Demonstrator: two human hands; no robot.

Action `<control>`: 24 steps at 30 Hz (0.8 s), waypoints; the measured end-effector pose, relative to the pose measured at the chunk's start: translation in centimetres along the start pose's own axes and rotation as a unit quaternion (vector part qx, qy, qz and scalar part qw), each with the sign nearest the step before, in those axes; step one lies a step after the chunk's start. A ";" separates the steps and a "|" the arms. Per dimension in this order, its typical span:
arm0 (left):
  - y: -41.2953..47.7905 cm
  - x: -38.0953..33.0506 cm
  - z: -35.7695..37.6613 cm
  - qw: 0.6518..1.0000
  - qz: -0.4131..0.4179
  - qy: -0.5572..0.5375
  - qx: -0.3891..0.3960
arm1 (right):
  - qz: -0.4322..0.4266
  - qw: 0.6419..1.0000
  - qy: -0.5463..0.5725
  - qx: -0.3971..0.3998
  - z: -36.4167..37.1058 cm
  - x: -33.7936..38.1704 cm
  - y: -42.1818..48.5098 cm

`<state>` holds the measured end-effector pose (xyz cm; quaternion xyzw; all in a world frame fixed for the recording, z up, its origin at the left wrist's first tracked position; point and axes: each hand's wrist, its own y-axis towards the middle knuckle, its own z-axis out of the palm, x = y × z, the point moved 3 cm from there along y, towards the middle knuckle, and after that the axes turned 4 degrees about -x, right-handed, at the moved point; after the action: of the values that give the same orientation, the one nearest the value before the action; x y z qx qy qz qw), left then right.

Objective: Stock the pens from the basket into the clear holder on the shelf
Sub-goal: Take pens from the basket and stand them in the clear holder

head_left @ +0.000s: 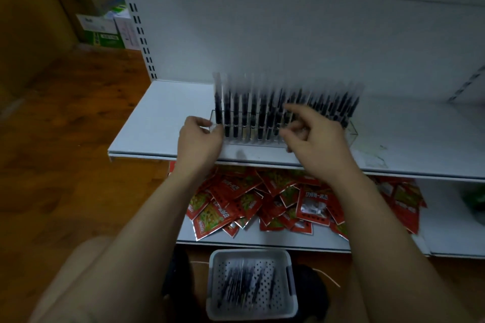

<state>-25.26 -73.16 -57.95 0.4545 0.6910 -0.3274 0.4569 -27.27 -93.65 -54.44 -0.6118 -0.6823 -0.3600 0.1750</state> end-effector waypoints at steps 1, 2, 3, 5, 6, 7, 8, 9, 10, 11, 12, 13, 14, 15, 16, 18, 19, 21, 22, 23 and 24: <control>-1.0 0.2 -0.1 1.000 0.006 0.000 0.005 | 0.007 1.000 -0.001 0.014 0.4 -0.3 -0.6; -1.9 0.5 0.0 1.000 0.010 0.000 0.018 | 0.014 0.999 -0.009 0.031 0.7 -0.5 -1.1; -2.8 0.8 0.0 0.999 0.013 0.000 0.036 | 0.023 0.998 -0.019 0.049 1.2 -0.8 -1.7; -4.6 1.6 0.4 0.997 0.015 0.012 0.069 | 0.046 0.994 -0.034 0.092 2.1 -1.3 -2.8; -5.4 2.0 0.6 0.996 0.019 0.026 0.083 | 0.055 0.990 -0.051 0.122 2.5 -1.6 -3.5; -6.1 2.6 0.9 0.994 0.027 0.043 0.099 | 0.059 0.982 -0.079 0.163 3.1 -2.0 -4.3; -6.8 3.3 1.2 0.991 0.036 0.062 0.116 | 0.057 0.970 -0.114 0.209 3.7 -2.2 -5.1; -7.3 4.2 1.5 0.987 0.042 0.084 0.133 | 0.055 0.955 -0.144 0.254 4.4 -2.6 -5.9; -7.9 5.1 1.7 0.983 0.045 0.106 0.144 | 0.058 0.940 -0.162 0.294 5.1 -3.1 -6.8; -8.3 6.2 1.9 0.980 0.046 0.125 0.149 | 0.067 0.928 -0.165 0.327 5.7 -3.8 -7.7; -8.6 7.4 2.1 0.978 0.044 0.139 0.152 | 0.081 0.919 -0.161 0.351 6.3 -4.7 -8.5; -8.9 8.6 2.3 0.976 0.036 0.147 0.157 | 0.098 0.911 -0.161 0.366 6.9 -5.7 -9.2; -9.3 9.8 2.5 0.974 0.025 0.150 0.165 | 0.115 0.903 -0.166 0.380 7.4 -6.6 -9.9; -9.6 10.9 2.8 0.973 0.012 0.154 0.174 | 0.126 0.892 -0.177 0.396 8.1 -7.6 -10.6; -10.0 11.8 2.9 0.970 0.004 0.162 0.181 | 0.136 0.879 -0.191 0.415 8.8 -8.5 -11.3; -10.7 14.0 3.2 0.965 -0.012 0.184 0.187 | 0.157 0.846 -0.227 0.457 10.0 -10.3 -13.0; -11.1 15.3 3.3 0.962 -0.026 0.196 0.188 | 0.173 0.831 -0.236 0.474 10.7 -11.3 -14.0; -11.8 18.1 3.5 0.955 -0.061 0.212 0.199 | 0.192 0.816 -0.239 0.491 11.9 -13.5 -15.4; -12.2 19.3 3.7 0.947 -0.079 0.225 0.216 | 0.202 0.808 -0.240 0.498 12.6 -14.3 -16.1; -12.5 20.3 4.0 0.936 -0.090 0.243 0.237 | 0.216 0.801 -0.238 0.504 13.4 -15.1 -16.6; -12.6 21.0 4.4 0.927 -0.090 0.260 0.256 | 0.225 0.788 -0.240 0.521 14.3 -15.7 -17.2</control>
<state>-39.05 -74.73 -78.65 0.5614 0.7160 -0.4032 0.0979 -37.95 -94.57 -79.59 -0.6306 -0.6294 0.2578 0.3739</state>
